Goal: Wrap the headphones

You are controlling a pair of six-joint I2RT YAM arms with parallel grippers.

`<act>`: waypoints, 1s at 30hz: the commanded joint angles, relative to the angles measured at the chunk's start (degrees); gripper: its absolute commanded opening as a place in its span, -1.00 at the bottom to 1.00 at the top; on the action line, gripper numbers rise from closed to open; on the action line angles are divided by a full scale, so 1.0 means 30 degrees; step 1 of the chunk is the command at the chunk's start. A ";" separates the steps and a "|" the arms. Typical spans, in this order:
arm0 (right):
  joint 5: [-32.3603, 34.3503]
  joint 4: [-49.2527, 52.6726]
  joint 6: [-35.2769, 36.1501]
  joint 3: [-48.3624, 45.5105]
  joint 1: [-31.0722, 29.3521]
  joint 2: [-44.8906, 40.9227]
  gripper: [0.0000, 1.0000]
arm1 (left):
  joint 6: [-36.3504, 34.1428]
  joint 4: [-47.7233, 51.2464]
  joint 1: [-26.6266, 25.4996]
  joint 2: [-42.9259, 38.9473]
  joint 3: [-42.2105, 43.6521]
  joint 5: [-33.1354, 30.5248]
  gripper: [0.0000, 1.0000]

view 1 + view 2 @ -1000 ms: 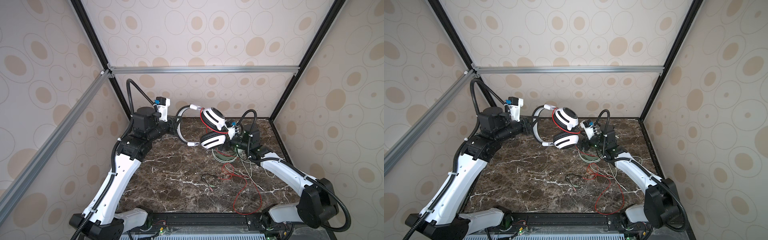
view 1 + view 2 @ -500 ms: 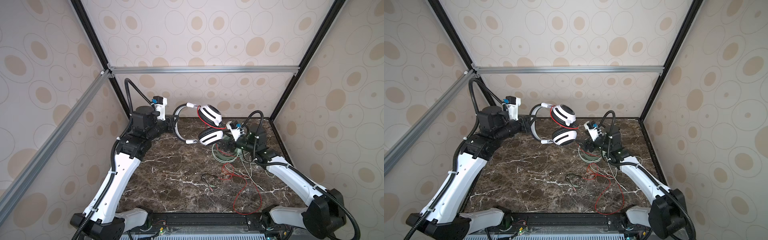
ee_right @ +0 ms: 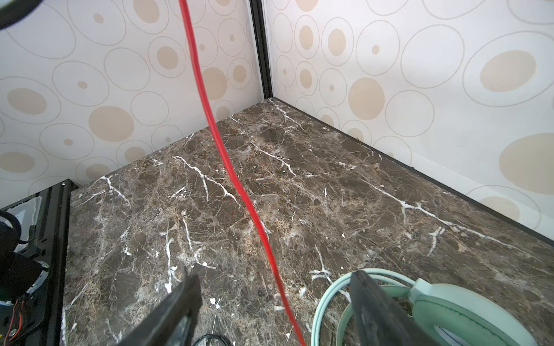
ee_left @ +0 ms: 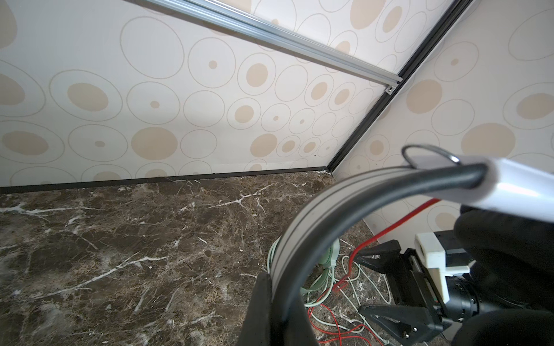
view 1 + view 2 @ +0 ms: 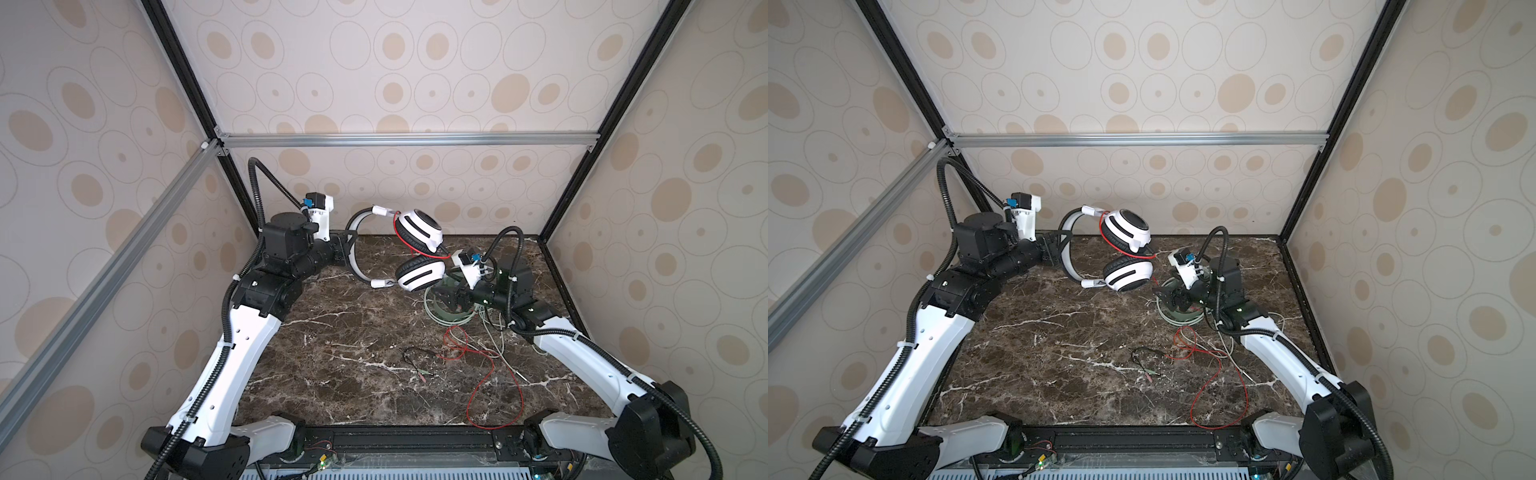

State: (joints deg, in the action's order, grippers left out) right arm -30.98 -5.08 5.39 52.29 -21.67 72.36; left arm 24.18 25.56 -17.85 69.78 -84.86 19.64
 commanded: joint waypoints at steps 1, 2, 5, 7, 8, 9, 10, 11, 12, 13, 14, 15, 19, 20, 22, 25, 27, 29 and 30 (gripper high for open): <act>-0.0324 -0.1250 -0.0083 -0.0386 0.0013 0.1206 0.60 | 0.0900 -0.1864 0.0205 -0.0333 -0.0671 0.0713 -1.00; -0.0413 -0.1387 -0.0141 -0.0360 0.0003 0.1561 0.59 | 0.0947 -0.1870 0.0207 -0.0270 -0.0699 0.0748 -1.00; -0.0519 -0.2100 -0.0468 -0.0565 -0.0003 0.2314 0.58 | 0.1150 -0.2129 0.0242 -0.0177 -0.0838 0.0689 -1.00; -0.0304 -0.2616 -0.0581 -0.0738 0.0003 0.2739 0.58 | 0.1297 -0.2320 0.0274 -0.0144 -0.0897 0.0676 -1.00; -0.0264 -0.2734 -0.0594 -0.0733 0.0017 0.2993 0.58 | 0.1364 -0.2373 0.0280 -0.0116 -0.0893 0.0684 -1.00; -0.0264 -0.2785 -0.0573 -0.0705 0.0030 0.3295 0.58 | 0.1427 -0.2421 0.0313 -0.0095 -0.0893 0.0680 -1.00; -0.0234 -0.2787 -0.0578 -0.0681 0.0018 0.3601 0.58 | 0.1485 -0.2467 0.0301 -0.0086 -0.0893 0.0717 -1.00; -0.0276 -0.2901 -0.0620 -0.0673 0.0034 0.3855 0.57 | 0.1540 -0.2514 0.0324 -0.0084 -0.0902 0.0690 -1.00; -0.0283 -0.3161 -0.0728 -0.0775 0.0029 0.4092 0.57 | 0.1631 -0.2613 0.0352 -0.0089 -0.0911 0.0687 -1.00; -0.0337 -0.3490 -0.0884 -0.0856 0.0041 0.4295 0.56 | 0.1720 -0.2659 0.0411 -0.0086 -0.0906 0.0698 -1.00; -0.0359 -0.3652 -0.0972 -0.0905 0.0021 0.4447 0.55 | 0.1809 -0.2690 0.0465 -0.0060 -0.0924 0.0724 -1.00; -0.0348 -0.3808 -0.1081 -0.0985 0.0018 0.4597 0.54 | 0.1883 -0.2669 0.0541 -0.0002 -0.1012 0.0714 -1.00; -0.0232 -0.4399 -0.1440 -0.1684 0.0017 0.4683 0.49 | 0.2464 -0.2101 0.1007 0.0451 -0.1602 0.0437 -1.00; -0.0225 -0.4472 -0.1468 -0.1893 0.0044 0.4665 0.48 | 0.2540 -0.1888 0.1081 0.0578 -0.1791 0.0203 -1.00; -0.0194 -0.4590 -0.1616 -0.2212 0.0018 0.4641 0.45 | 0.2601 -0.1658 0.1199 0.0709 -0.2038 -0.0100 -1.00; -0.0132 -0.5125 -0.2029 -0.2588 0.0021 0.4821 0.39 | 0.2857 -0.1752 0.1500 0.0806 -0.2116 0.0048 -1.00; -0.0052 -0.5413 -0.2352 -0.2756 0.0037 0.5092 0.31 | 0.3052 -0.1884 0.1591 0.0799 -0.2065 0.0110 -1.00; 0.0060 -0.5730 -0.2662 -0.2884 0.0031 0.5327 0.17 | 0.3231 -0.1969 0.1726 0.0764 -0.2036 0.0145 -1.00; 0.0102 -0.5843 -0.2744 -0.2931 0.0018 0.5433 0.08 | 0.3303 -0.1985 0.1799 0.0735 -0.1993 0.0161 -1.00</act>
State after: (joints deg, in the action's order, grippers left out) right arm -31.00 -19.75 -1.17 44.38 -21.67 87.39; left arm 30.02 23.31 -13.08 73.19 -87.22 19.14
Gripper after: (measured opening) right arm 0.563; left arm 0.065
